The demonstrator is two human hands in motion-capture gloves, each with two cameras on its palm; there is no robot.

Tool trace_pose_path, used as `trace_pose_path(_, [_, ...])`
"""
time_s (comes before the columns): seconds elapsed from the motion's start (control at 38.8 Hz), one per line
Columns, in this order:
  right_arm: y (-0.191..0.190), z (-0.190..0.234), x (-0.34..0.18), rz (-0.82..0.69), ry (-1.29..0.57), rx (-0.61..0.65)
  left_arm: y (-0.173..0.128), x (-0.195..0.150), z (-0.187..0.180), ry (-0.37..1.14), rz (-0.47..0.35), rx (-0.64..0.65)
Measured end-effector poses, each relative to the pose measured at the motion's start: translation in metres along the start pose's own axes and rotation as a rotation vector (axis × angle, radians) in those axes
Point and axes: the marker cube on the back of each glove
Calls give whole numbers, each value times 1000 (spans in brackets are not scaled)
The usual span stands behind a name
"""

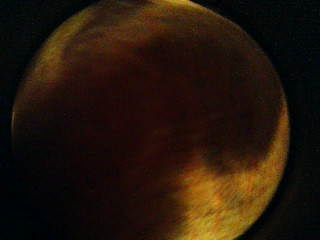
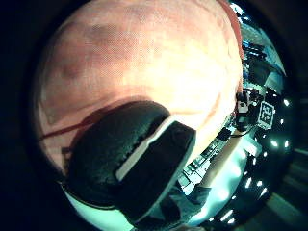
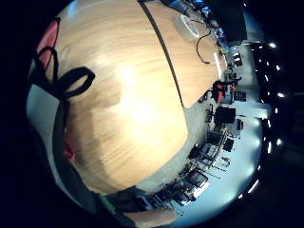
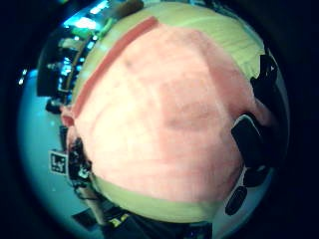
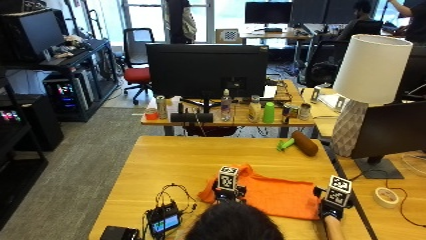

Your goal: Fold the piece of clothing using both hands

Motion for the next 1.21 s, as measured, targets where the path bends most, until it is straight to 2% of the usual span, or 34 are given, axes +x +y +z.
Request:
trace_pose_path(0.08, [-2,5,3,18,-36,-46,-2,-4,-5,-13,-13,18])
trace_pose_path(0.23, [-2,2,6,51,-12,-16,0,-15,-10,-95,-99,-2])
trace_pose_path(0.41, [0,-10,9,68,55,43,-10,-12,-9,-84,-85,80])
trace_pose_path(0.49, [4,-17,11,77,50,35,-10,-13,-8,-15,-79,44])
trace_pose_path(0.64, [-14,-16,15,61,-14,13,-2,-20,-13,66,-71,-8])
trace_pose_path(0.88, [-26,-65,14,73,-10,63,4,-31,-15,-6,-107,6])
trace_pose_path(0.95, [-18,-92,4,68,-87,63,5,-32,-12,-34,-138,-7])
trace_pose_path(1.03, [-19,-116,-20,27,-215,88,4,-30,-9,-26,-133,-21])
trace_pose_path(1.13, [-19,-148,-74,-80,-347,118,2,-31,-9,68,-113,-42])
trace_pose_path(1.21, [-4,-167,-123,-173,-402,118,0,-33,-13,176,-89,-75])
